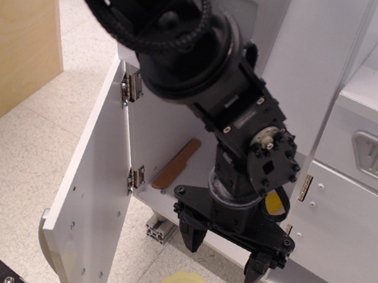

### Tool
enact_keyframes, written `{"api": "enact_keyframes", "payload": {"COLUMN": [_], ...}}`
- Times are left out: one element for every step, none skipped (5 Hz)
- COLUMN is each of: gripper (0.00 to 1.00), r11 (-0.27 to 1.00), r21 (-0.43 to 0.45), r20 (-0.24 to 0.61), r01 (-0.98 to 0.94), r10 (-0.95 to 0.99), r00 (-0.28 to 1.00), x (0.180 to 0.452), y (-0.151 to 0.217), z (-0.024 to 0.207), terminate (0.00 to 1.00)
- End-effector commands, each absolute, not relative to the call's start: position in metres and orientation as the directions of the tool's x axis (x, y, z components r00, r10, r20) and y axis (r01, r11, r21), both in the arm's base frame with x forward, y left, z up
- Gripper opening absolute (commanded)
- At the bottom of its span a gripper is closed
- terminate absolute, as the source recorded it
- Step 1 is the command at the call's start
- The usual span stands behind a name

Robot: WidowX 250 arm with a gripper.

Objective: Close low fridge

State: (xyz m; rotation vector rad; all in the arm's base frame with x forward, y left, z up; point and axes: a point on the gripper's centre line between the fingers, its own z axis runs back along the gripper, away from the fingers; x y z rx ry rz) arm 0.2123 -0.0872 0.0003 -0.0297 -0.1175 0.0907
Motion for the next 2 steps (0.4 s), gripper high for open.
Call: {"api": "enact_keyframes", "payload": {"gripper": [1.00, 1.00], "r11": [0.995, 0.995], "r21": [-0.035, -0.031], "r20": [0.116, 0.140], "r01": [-0.089, -0.092], "r10": [0.092, 0.095], "r00": [0.989, 0.986], "x": [0.212, 0.214], "y": [-0.087, -0.057], "z": [0.000, 0.021], "terminate": [0.00, 0.00]}}
